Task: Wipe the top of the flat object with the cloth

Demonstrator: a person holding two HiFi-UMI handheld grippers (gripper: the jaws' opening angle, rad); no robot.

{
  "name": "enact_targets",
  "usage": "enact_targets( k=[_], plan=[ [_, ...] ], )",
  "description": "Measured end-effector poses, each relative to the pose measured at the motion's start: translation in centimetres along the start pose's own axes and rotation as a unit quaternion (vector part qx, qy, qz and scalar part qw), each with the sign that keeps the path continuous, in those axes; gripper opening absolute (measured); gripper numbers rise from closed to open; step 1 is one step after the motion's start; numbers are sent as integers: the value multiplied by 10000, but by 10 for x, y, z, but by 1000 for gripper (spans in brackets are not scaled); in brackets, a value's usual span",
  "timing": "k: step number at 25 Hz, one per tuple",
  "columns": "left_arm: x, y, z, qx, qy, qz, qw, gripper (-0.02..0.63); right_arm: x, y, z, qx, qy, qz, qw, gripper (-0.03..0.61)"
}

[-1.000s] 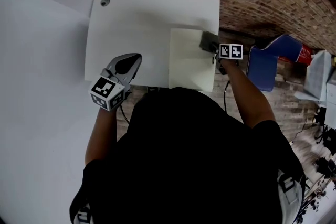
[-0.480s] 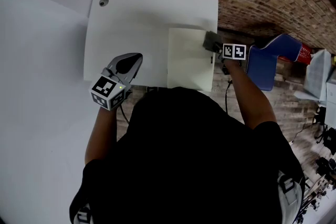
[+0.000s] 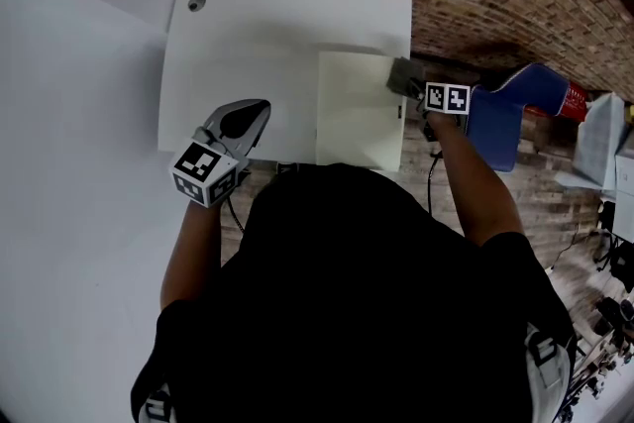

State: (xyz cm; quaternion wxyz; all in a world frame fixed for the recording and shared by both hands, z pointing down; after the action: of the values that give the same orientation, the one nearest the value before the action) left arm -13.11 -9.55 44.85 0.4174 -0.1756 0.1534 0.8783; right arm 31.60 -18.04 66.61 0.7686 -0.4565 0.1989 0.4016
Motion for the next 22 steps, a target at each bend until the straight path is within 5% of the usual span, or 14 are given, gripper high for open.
enact_targets(
  k=[11, 22],
  plan=[
    [5, 2, -1, -25, -29, 156, 9999, 2, 2, 72, -10, 209, -318, -713, 9967, 9],
    [25, 15, 6, -12, 43, 130, 9999, 2, -33, 143, 14, 211, 4, -1428, 9895, 9]
  ],
)
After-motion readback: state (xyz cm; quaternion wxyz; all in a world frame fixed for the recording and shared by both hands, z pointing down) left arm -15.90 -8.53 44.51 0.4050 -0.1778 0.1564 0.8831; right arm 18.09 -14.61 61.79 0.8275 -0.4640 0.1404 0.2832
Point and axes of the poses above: the fingertips, and each gripper's own axes: x backward along the fingers, y to its left, z out of its underside, the point moved 8 cm from there along x, backward along the fingers, and after that the axes turned 12 degrees about -z, right-handed, at the moved point
